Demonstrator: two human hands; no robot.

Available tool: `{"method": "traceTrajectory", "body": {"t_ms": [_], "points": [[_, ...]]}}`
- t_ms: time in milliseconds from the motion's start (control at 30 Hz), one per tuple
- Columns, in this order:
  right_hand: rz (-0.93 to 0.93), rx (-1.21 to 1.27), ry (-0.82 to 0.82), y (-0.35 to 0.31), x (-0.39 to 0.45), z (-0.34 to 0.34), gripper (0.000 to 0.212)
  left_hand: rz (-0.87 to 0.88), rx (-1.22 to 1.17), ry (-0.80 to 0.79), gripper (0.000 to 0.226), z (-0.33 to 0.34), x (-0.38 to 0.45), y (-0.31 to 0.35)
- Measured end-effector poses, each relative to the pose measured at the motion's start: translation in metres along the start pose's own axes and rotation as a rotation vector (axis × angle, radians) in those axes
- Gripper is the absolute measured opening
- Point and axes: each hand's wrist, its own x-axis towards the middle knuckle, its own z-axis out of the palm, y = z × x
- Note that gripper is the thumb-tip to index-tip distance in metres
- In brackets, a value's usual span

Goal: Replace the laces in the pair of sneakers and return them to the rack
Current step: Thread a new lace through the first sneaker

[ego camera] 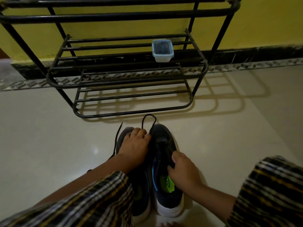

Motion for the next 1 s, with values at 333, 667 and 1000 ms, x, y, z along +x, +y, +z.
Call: {"method": "traceTrajectory", "body": {"t_ms": [333,667,1000], "points": [[-0.038,-0.008,-0.013,0.01,0.003,-0.017,0.042,-0.243,-0.369,0.128,0.041,-0.03,-0.013,-0.009],[-0.299,0.655,-0.161,-0.027,0.006,-0.03,0.044,-0.546,-1.836,-0.329,0.022,-0.084,-0.033,0.015],[-0.236,0.777,-0.076,-0.019,0.008,-0.056,0.027,-0.629,-1.607,-0.138,0.022,-0.071,-0.039,-0.008]]}}
